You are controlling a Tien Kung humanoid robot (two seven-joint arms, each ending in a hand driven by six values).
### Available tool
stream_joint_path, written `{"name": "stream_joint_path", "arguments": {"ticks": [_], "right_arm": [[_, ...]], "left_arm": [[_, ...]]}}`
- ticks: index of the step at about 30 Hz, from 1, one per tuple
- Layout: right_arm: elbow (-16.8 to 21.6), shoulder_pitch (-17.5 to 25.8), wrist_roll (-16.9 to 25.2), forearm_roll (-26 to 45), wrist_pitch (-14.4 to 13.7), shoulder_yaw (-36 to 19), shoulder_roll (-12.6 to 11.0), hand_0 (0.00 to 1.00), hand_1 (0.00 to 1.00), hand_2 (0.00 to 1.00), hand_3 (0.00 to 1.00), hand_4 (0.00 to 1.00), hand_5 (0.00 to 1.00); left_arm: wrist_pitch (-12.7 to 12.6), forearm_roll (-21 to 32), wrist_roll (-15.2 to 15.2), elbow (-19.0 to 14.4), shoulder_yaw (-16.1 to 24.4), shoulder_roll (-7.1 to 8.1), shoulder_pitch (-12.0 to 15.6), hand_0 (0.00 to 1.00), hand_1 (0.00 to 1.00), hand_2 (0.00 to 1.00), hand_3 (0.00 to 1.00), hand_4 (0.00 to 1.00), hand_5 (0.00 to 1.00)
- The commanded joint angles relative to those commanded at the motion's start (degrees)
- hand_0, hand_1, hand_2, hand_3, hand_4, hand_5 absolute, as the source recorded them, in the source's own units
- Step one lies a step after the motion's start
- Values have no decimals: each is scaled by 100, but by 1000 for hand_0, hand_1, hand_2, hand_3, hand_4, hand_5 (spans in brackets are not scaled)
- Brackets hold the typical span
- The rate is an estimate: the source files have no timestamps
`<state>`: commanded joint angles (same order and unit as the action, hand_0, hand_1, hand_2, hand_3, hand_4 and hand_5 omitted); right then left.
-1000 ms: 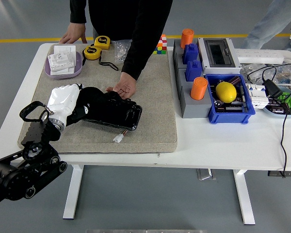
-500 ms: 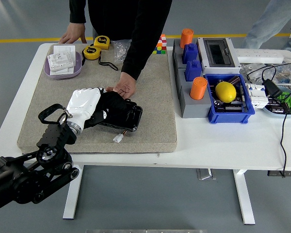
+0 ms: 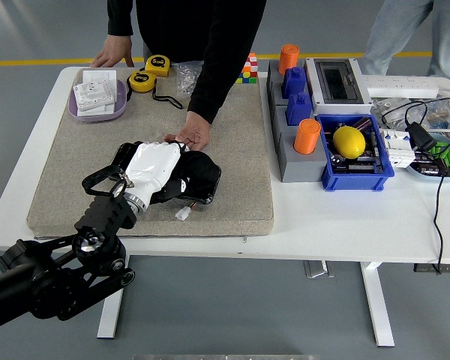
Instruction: Pick the rag up,wipe the panel,place it on the desk
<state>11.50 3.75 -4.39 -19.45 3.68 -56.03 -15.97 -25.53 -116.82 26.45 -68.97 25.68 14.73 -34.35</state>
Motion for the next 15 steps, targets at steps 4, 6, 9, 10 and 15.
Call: {"name": "stream_joint_path", "arguments": {"ticks": [4, 6, 9, 10, 15], "right_arm": [[-12, -3, -1, 26, 6, 33, 1, 743, 690, 701, 621, 998, 552], [-14, -4, 0, 32, 7, 45, -2, 743, 691, 701, 622, 998, 552], [-13, -4, 1, 42, 7, 64, -5, 743, 691, 701, 622, 998, 552], [-14, -4, 2, 46, 7, 66, -5, 743, 691, 701, 622, 998, 552], [-15, -3, -1, 59, 7, 78, -3, 743, 691, 701, 622, 998, 552]], "left_arm": [[3, 6, 15, -40, -98, -36, -38, 279, 217, 465, 451, 238, 2], [11, 3, 30, -53, -147, -59, -62, 271, 216, 465, 450, 239, 2], [15, 8, 44, -78, -212, -85, -91, 271, 216, 465, 450, 239, 2], [15, 6, 46, -83, -229, -95, -97, 271, 216, 465, 450, 239, 2], [29, -12, 70, -119, -288, -114, -114, 272, 215, 465, 450, 236, 2]]}}
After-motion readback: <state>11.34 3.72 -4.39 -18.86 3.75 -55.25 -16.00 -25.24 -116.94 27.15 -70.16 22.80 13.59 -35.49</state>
